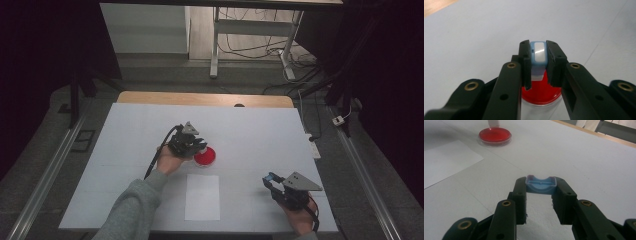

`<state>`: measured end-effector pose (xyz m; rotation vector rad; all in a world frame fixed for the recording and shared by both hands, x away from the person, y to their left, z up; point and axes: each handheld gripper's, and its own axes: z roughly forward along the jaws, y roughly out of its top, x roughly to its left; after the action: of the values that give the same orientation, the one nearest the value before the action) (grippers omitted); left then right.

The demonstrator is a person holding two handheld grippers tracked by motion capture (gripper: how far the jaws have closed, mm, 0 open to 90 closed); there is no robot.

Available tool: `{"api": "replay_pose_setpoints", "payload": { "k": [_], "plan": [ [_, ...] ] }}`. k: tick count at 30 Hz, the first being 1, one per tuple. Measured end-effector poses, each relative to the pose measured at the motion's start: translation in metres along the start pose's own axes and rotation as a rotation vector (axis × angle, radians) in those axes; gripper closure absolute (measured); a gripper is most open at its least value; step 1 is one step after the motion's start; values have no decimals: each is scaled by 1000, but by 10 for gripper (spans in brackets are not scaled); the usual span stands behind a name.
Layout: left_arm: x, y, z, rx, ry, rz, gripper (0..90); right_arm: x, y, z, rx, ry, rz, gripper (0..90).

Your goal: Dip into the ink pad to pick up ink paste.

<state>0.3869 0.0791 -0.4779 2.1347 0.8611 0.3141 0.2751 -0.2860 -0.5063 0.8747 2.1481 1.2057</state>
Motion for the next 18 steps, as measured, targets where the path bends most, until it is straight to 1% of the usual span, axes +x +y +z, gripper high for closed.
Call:
{"api": "replay_pose_setpoints", "payload": {
  "k": [6, 18],
  "plan": [
    [-6, 2, -2, -1, -19, 15, 759, 0, 0, 0, -1, -1, 2, 650],
    [-8, 2, 7, 33, -35, 19, 759, 0, 0, 0, -1, -1, 1, 650]
  ]
}}
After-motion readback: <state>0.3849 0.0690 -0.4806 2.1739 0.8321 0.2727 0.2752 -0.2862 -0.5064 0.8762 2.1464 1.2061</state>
